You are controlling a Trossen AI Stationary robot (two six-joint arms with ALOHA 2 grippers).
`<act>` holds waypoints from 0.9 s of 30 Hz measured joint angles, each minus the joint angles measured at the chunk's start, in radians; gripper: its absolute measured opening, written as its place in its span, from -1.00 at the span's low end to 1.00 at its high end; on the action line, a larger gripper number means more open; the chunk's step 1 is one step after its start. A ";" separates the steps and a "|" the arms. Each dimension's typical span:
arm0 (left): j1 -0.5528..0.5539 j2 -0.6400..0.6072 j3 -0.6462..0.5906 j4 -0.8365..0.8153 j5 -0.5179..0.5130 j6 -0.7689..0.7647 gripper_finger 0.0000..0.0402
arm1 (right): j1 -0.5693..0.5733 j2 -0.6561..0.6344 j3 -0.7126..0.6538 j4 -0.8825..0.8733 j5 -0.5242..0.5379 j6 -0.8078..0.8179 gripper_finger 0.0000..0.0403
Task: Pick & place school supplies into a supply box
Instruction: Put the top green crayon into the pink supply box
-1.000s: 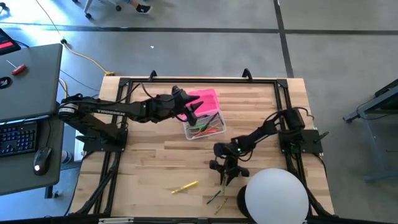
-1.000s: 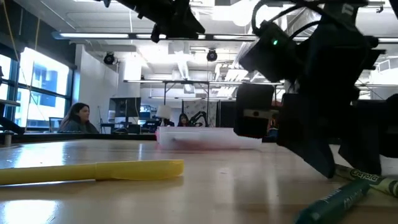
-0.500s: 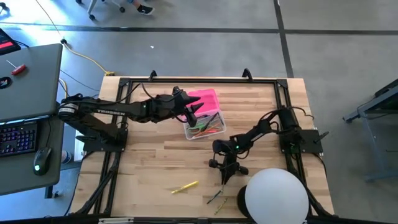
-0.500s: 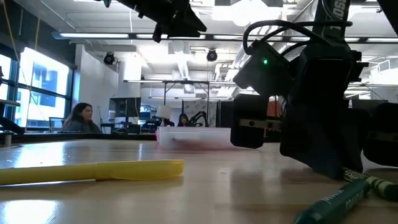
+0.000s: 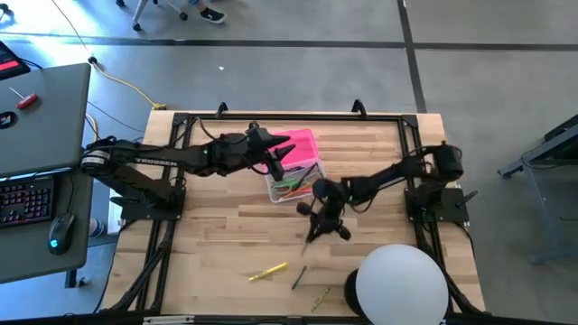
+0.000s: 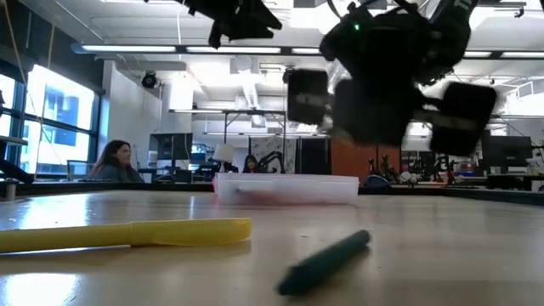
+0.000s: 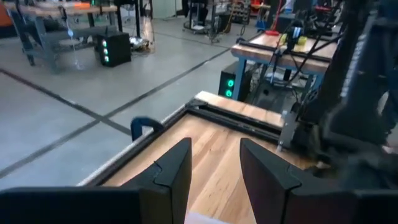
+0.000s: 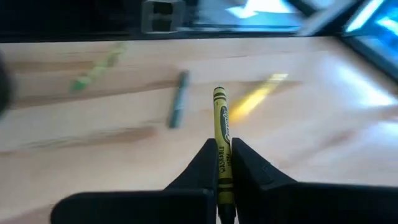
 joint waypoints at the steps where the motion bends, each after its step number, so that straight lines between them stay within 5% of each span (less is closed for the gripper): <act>1: 0.000 -0.008 0.013 -0.017 0.000 0.017 -0.16 | -0.017 -0.021 0.000 0.000 0.010 0.000 -0.96; 10: -0.074 -0.081 0.094 -0.267 -0.001 0.050 -0.16 | -0.254 -0.107 0.000 0.078 0.298 0.096 -0.97; 16: -0.142 -0.079 0.094 -0.331 -0.001 0.050 -0.16 | -0.367 -0.080 0.001 0.089 0.312 0.292 -0.94; 27: -0.148 -0.079 0.094 -0.342 -0.101 0.049 -0.16 | -0.329 -0.078 0.001 0.026 0.350 0.272 -0.85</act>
